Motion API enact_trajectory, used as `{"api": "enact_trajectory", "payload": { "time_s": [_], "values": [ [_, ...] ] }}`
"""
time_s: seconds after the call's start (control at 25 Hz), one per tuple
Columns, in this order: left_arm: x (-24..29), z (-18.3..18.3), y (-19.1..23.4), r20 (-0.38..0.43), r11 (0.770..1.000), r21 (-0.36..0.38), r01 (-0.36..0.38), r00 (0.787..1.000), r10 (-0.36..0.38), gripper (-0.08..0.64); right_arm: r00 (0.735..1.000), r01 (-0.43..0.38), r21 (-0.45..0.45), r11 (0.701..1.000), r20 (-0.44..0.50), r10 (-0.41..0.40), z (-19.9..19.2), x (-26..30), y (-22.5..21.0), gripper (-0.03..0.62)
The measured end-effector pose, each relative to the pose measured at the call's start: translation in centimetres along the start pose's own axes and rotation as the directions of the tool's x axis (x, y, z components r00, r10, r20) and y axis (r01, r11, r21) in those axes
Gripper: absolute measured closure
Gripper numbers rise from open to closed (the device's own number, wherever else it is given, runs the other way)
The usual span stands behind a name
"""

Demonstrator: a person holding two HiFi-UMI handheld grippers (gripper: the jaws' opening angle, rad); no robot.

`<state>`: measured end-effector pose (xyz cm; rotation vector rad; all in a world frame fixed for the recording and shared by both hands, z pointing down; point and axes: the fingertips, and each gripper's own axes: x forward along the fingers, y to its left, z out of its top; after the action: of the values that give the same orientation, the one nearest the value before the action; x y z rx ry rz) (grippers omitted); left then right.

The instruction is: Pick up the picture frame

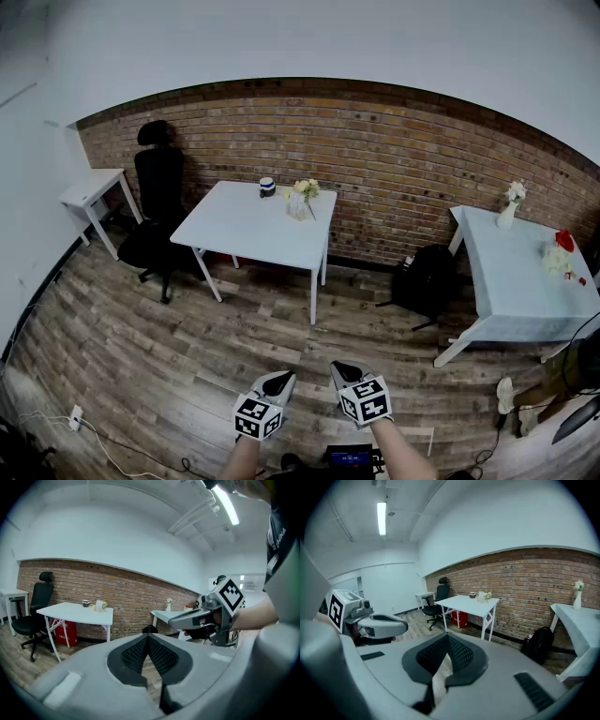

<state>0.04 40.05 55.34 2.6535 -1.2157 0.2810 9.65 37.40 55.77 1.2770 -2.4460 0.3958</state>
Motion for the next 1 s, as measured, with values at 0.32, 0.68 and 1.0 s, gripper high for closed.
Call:
{"api": "enact_trajectory", "payload": {
  "time_s": [0.32, 0.68, 1.0],
  "values": [
    [-0.3, 0.1, -0.6, 0.000, 1.000, 0.012, -0.012, 1.000, 0.012, 0.548, 1.000, 0.009, -0.002, 1.000, 0.013, -0.009, -0.3, -0.9, 0.2, 0.584],
    [-0.3, 0.4, -1.1, 0.009, 1.000, 0.008, 0.005, 1.000, -0.005, 0.548, 0.999, -0.008, 0.018, 1.000, 0.034, 0.007, 0.0, -1.2, 0.2, 0.584],
    [0.0, -0.4, -1.4, -0.007, 1.000, 0.009, 0.007, 1.000, -0.007, 0.548, 0.999, -0.047, -0.011, 0.999, 0.021, 0.047, -0.5, -1.2, 0.6, 0.584]
  ]
}}
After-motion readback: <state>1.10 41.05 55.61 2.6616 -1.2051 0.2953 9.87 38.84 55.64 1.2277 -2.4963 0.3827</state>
